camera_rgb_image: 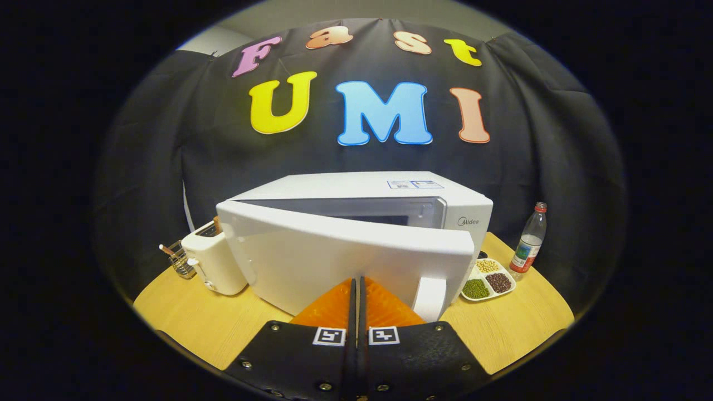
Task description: Open the microwave, put the food inside, and close the microwave door.
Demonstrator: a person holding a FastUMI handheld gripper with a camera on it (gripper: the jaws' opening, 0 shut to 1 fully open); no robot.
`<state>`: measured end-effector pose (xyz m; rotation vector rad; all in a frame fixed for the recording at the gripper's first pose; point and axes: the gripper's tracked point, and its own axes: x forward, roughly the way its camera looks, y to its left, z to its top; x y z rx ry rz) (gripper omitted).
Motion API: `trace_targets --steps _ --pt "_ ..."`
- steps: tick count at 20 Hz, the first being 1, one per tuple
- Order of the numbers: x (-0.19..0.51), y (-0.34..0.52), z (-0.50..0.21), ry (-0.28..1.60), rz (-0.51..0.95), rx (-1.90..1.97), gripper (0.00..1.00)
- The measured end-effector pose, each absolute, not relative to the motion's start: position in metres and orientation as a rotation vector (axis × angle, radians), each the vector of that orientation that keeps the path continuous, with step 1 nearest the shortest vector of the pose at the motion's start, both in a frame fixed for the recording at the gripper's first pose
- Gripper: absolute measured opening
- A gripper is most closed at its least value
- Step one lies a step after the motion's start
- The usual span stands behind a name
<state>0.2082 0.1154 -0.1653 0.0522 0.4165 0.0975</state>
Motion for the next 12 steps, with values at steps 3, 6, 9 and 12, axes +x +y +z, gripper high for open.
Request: trace_targets --steps 3,6,9,12 --pt "0.231 0.102 -0.166 0.412 0.052 0.060 0.01" --pt "0.250 0.094 -0.168 0.411 0.015 0.073 0.01" --pt "0.267 0.086 -0.169 0.406 -0.026 0.092 0.01" --pt "0.267 0.087 -0.171 0.395 -0.041 0.073 0.02"
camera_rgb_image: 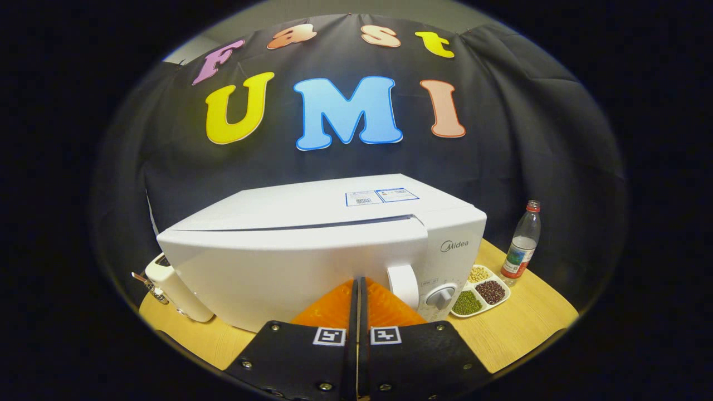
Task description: Open the microwave, put the food inside, and close the microwave door.
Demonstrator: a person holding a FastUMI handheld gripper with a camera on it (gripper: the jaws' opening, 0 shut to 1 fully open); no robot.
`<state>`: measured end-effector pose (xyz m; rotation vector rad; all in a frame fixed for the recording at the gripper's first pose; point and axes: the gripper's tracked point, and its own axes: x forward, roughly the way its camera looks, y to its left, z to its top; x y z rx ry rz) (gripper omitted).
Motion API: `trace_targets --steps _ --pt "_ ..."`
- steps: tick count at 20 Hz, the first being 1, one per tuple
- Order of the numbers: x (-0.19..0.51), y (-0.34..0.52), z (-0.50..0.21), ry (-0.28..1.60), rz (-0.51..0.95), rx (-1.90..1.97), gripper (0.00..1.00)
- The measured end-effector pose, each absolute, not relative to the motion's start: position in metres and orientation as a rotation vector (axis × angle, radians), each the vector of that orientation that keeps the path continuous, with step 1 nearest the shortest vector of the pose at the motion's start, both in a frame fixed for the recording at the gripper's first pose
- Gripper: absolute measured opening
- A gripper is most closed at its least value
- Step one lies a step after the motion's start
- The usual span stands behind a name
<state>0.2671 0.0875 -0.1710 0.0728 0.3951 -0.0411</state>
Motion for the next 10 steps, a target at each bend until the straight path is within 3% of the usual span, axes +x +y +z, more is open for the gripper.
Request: trace_targets --steps 10 --pt "0.246 0.075 -0.143 0.359 -0.094 0.108 0.03"
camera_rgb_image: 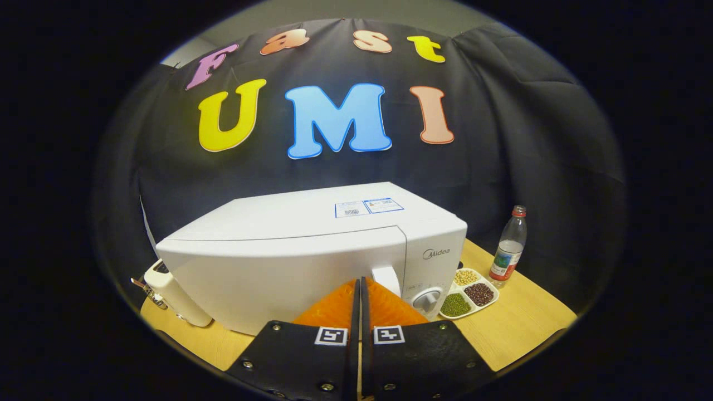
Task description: Open the microwave, put the food inside, and close the microwave door.
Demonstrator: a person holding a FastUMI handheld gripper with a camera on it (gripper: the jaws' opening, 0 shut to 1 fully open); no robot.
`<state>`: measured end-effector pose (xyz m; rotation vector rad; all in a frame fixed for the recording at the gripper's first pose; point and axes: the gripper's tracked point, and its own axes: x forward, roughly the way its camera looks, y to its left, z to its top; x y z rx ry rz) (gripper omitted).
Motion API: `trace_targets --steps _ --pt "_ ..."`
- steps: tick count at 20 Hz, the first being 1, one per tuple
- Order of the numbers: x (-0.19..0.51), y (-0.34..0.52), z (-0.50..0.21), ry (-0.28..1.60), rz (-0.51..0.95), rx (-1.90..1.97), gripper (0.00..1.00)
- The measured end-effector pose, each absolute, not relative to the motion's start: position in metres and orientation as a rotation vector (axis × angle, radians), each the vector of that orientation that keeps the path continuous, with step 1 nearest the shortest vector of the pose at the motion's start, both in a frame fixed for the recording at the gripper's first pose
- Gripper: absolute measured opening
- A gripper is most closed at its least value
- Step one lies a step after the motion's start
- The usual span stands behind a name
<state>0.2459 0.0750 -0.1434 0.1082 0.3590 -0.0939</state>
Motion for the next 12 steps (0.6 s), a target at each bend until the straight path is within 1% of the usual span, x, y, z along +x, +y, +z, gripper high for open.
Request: trace_targets --steps 12 --pt "0.130 0.067 -0.104 0.282 -0.048 0.030 0.03"
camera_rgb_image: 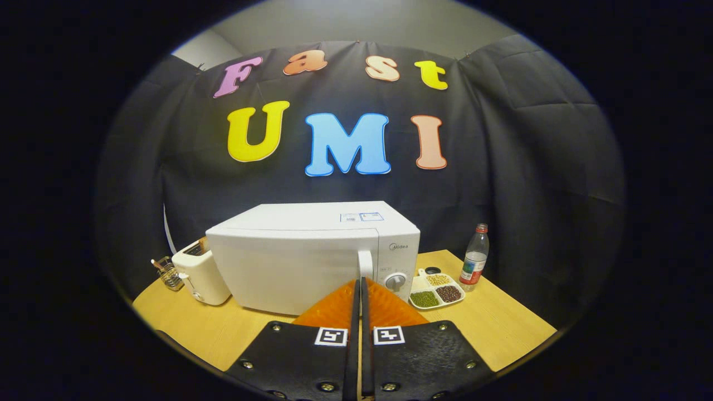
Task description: Open the microwave, put the food inside, and close the microwave door.
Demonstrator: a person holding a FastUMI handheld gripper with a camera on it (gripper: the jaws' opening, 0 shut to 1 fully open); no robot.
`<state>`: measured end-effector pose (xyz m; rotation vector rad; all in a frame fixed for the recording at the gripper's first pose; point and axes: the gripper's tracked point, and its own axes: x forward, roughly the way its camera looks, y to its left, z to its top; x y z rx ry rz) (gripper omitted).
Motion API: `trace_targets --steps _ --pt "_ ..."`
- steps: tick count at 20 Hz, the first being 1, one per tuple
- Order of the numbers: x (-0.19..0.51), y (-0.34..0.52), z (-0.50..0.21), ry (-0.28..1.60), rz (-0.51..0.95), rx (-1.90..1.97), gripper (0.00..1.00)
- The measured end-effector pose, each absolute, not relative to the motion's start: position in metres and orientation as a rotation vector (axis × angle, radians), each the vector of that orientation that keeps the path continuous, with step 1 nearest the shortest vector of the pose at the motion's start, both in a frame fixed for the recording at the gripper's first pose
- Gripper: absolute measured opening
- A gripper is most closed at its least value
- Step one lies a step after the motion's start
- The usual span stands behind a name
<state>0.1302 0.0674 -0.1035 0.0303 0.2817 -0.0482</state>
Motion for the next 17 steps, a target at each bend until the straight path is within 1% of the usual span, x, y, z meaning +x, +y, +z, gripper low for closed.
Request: trace_targets --steps 7,11,17 --pt "0.084 0.069 -0.097 0.254 -0.021 0.014 0.03" --pt "0.075 0.063 -0.095 0.241 -0.043 0.021 1.00" --pt "0.065 0.062 -0.089 0.223 -0.036 0.010 0.99"
